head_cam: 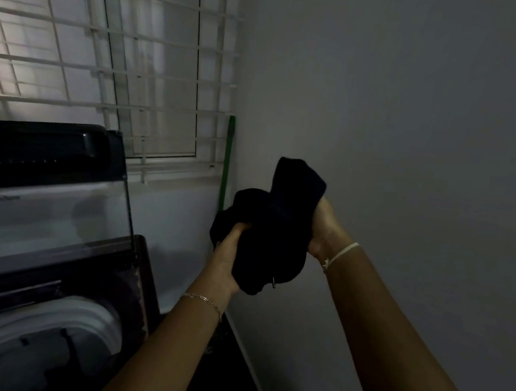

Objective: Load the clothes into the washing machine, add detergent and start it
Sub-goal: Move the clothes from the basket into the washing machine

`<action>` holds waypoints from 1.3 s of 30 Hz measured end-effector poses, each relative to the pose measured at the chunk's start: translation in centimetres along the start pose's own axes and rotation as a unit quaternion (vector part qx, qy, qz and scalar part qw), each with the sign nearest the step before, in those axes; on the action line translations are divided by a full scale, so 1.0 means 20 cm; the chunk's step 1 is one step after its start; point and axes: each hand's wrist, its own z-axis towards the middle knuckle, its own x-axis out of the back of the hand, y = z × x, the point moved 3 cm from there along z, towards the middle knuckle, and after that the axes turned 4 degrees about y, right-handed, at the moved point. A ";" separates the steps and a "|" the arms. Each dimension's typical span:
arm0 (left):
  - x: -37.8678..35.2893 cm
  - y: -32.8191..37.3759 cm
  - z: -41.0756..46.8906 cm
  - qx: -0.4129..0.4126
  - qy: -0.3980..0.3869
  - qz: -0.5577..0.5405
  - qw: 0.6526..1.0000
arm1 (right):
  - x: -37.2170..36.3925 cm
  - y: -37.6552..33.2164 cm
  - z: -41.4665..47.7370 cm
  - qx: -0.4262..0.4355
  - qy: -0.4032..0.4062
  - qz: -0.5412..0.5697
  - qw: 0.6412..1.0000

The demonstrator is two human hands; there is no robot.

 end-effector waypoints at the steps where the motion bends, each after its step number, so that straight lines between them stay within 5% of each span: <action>1: -0.01 -0.01 0.00 0.001 0.002 -0.003 1.000 | -0.01 0.00 0.00 0.001 -0.005 -0.030 1.000; 7: -0.02 -0.05 -0.05 0.013 -0.012 -0.010 1.000 | 0.02 0.07 0.04 0.072 0.073 -0.184 0.977; 14: 0.03 -0.05 -0.18 0.021 -0.030 -0.034 0.999 | -0.03 0.19 -0.05 0.139 0.159 -0.435 0.876; 19: 0.13 0.02 -0.30 -0.009 -0.040 -0.047 0.998 | -0.17 0.32 -0.09 0.140 0.075 -0.445 0.881; 27: 0.49 0.19 -0.51 -0.044 0.046 -0.017 0.998 | -0.48 0.62 -0.21 0.188 0.022 -0.443 0.876; 32: 0.76 0.37 -0.68 -0.094 0.085 -0.023 0.992 | -0.78 0.84 -0.34 0.242 -0.090 -0.390 0.884; 39: 1.21 0.65 -0.94 -0.093 0.170 0.021 0.981 | -1.12 1.15 -0.44 0.131 -0.274 -0.292 0.907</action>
